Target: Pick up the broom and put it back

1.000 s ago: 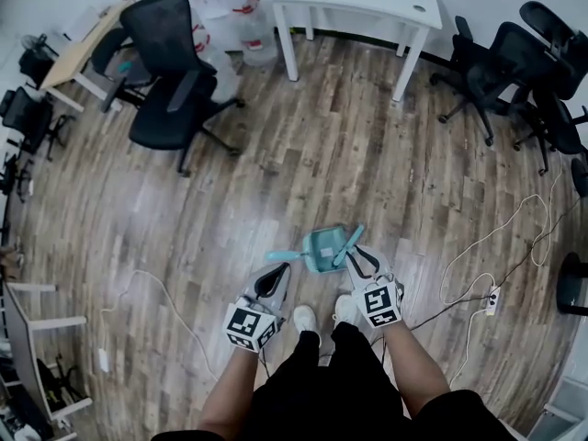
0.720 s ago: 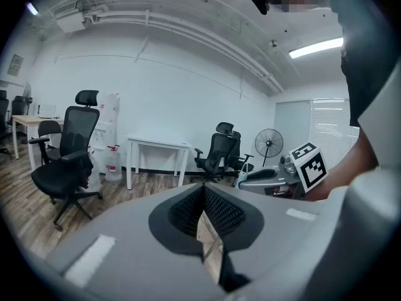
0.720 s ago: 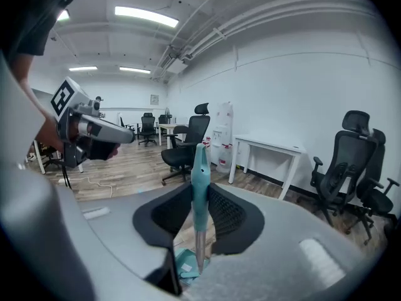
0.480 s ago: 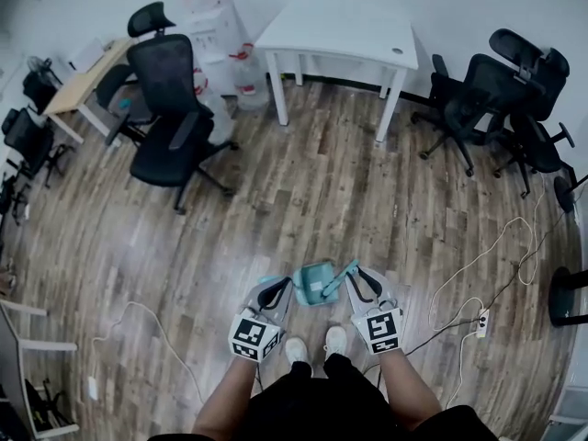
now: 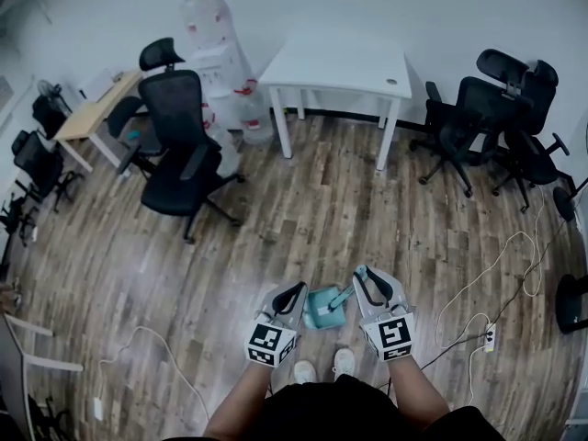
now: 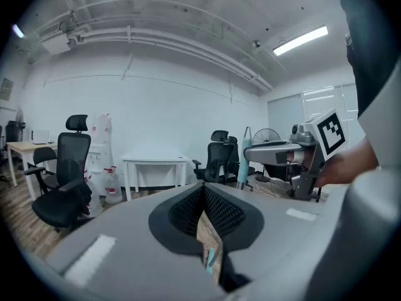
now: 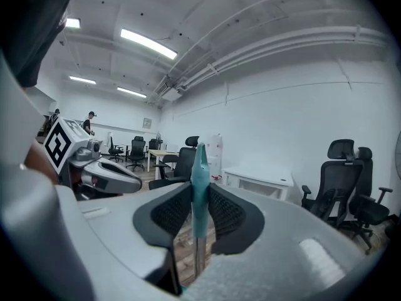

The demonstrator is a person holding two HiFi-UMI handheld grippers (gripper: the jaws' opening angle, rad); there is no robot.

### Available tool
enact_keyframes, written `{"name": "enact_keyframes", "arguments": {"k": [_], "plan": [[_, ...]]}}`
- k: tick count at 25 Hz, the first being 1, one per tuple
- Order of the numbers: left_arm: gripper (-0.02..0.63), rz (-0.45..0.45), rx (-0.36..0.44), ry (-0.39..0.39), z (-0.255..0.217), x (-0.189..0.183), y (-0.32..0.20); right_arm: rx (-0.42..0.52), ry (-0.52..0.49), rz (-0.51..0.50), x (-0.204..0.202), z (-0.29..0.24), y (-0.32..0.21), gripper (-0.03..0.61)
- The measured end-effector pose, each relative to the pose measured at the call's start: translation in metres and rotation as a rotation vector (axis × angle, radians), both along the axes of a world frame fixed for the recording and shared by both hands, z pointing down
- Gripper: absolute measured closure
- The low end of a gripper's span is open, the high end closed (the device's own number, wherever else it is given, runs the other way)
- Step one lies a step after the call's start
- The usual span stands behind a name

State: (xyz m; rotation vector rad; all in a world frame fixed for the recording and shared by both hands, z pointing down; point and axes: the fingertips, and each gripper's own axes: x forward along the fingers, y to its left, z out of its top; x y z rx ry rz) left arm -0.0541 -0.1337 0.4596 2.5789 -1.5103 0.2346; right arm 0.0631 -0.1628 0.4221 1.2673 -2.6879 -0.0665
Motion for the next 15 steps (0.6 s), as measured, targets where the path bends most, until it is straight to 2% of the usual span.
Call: {"name": "enact_keyframes", "arguments": {"k": [15], "plan": [[0.594,-0.047,0.050,0.006,-0.033,-0.003,-0.020,0.131,-0.091,-0.017,0.000,-0.082,-0.020,0.488]]}}
